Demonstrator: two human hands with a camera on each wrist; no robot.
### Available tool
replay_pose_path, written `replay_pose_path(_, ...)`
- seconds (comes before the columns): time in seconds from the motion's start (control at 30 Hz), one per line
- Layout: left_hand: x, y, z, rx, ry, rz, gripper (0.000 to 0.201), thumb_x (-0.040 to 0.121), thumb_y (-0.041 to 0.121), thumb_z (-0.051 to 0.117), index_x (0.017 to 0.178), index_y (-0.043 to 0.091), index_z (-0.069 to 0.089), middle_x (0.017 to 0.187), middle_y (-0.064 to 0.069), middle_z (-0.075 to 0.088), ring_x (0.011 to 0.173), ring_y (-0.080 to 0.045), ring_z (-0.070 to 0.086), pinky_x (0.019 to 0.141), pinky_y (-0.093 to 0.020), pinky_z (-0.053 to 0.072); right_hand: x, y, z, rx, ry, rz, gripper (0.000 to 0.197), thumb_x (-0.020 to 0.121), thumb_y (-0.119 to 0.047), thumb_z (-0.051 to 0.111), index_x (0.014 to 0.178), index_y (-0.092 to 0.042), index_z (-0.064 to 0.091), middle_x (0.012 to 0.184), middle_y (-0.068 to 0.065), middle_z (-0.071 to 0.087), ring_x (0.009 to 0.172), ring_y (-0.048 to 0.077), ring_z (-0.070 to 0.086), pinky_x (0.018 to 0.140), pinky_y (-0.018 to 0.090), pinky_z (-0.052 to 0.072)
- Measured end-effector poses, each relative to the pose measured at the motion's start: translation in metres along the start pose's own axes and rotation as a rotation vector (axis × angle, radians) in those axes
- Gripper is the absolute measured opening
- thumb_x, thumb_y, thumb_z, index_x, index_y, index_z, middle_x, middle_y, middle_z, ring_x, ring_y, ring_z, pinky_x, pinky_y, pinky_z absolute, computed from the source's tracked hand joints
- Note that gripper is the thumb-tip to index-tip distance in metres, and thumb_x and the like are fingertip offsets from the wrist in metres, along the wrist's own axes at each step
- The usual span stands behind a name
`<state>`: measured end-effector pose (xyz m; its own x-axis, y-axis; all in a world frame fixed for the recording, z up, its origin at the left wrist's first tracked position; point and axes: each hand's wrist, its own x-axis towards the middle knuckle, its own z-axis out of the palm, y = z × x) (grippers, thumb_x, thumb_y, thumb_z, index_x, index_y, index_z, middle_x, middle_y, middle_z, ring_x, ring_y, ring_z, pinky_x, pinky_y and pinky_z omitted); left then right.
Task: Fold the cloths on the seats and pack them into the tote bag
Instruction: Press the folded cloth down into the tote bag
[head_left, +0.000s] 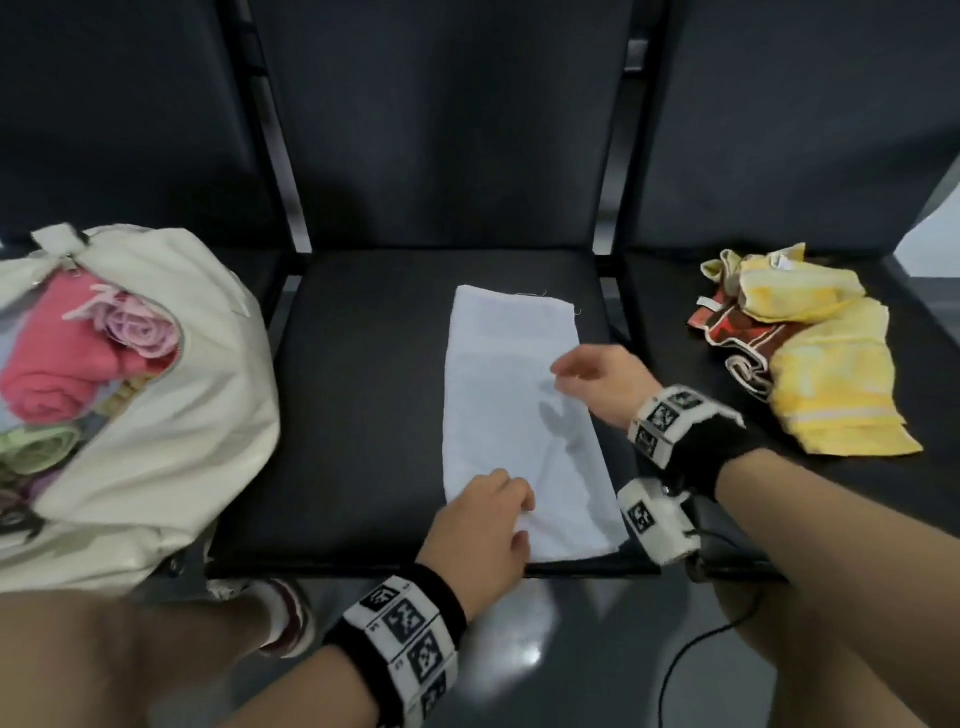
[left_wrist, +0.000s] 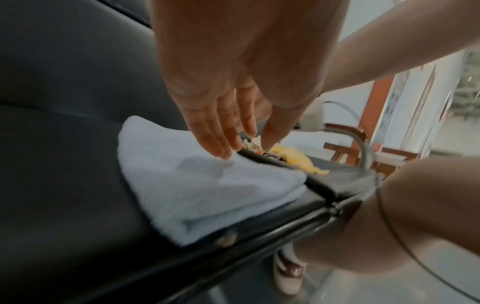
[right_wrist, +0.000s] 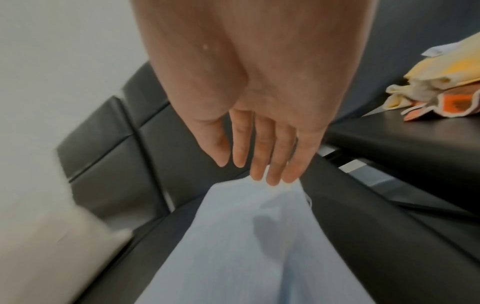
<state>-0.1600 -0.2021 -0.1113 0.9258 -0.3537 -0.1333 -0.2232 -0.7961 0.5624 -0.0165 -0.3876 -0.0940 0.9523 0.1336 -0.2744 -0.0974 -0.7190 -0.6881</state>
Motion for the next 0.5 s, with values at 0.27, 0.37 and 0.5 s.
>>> replay_pose_path(0.27, -0.023, -0.025, 0.019, 0.179, -0.021, 0.016, 0.026, 0.080, 0.025, 0.075, 0.100, 0.017, 0.061, 0.108, 0.003, 0.055, 0.105, -0.017, 0.051, 0.079, -0.029, 0.043, -0.102, 0.025, 0.070, -0.397, -0.179, -0.116, 0.020, 0.081, -0.034, 0.067, 0.096, -0.021, 0.067, 0.097, -0.004, 0.055, 0.104, 0.018, 0.054, 0.088, 0.032, 0.046)
replay_pose_path(0.37, -0.028, -0.029, 0.025, 0.213, 0.009, 0.004, 0.030, 0.066, 0.007, 0.078, 0.087, 0.016, 0.059, 0.095, 0.000, 0.055, 0.091, -0.023, 0.056, 0.064, -0.031, 0.046, -0.118, 0.026, 0.075, -0.439, -0.153, -0.152, 0.036, 0.084, -0.045, 0.066, 0.113, -0.023, 0.064, 0.113, -0.004, 0.055, 0.114, 0.016, 0.047, 0.095, 0.032, 0.044)
replay_pose_path(0.5, -0.028, -0.027, 0.025, 0.248, 0.023, -0.004, 0.020, 0.079, 0.000, 0.061, 0.094, 0.014, 0.060, 0.103, -0.001, 0.055, 0.101, -0.024, 0.052, 0.075, -0.034, 0.045, -0.133, 0.023, 0.086, -0.606, -0.132, -0.215, 0.039, 0.082, -0.028, 0.069, 0.118, -0.018, 0.060, 0.119, 0.003, 0.054, 0.115, 0.025, 0.049, 0.088, 0.036, 0.048)
